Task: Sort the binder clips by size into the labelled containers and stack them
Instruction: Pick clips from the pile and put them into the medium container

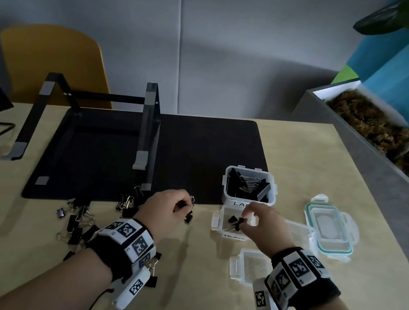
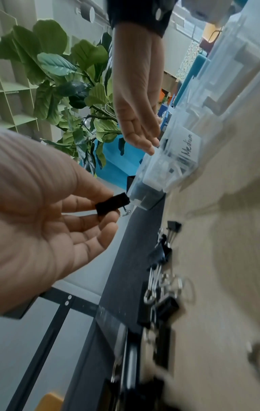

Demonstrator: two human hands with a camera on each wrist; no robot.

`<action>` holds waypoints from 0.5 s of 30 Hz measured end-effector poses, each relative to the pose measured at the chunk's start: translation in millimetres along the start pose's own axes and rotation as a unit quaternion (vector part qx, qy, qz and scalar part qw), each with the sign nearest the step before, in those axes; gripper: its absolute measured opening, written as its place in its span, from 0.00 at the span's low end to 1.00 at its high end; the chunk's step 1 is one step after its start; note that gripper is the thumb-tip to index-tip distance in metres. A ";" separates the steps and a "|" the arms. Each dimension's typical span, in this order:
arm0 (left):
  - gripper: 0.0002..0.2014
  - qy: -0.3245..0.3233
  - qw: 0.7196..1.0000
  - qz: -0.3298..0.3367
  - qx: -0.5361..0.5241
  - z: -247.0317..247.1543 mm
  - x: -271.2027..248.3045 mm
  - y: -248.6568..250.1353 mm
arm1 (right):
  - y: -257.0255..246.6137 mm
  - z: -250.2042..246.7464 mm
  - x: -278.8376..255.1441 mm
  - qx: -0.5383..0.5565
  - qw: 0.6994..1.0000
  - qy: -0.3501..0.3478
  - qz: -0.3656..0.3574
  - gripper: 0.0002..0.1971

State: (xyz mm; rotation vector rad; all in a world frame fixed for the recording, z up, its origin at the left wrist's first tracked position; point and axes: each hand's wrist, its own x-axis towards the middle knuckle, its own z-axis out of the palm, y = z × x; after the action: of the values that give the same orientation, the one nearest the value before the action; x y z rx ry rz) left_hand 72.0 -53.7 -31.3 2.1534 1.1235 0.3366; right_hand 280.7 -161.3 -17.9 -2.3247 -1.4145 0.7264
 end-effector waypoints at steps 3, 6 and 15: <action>0.01 -0.010 1.000 0.004 -0.017 6.3 6.4 15.2 | 8.6 -2.0 0.6 -0.017 1.000 -0.004 -0.003 0.09; 0.07 -0.051 0.998 0.020 -0.041 16.6 13.5 32.8 | 13.6 -3.8 0.0 -0.028 0.999 -0.023 0.003 0.14; 0.10 -0.102 0.993 0.057 0.028 56.5 28.0 53.7 | 19.2 0.5 1.8 -0.023 0.999 -0.046 0.005 0.21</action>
State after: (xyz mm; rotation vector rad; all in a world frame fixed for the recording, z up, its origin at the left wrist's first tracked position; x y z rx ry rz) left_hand 150.8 -78.0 -39.2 2.2493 0.9092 0.1327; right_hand 295.0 -168.4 -28.7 -2.3621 -1.4752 0.8224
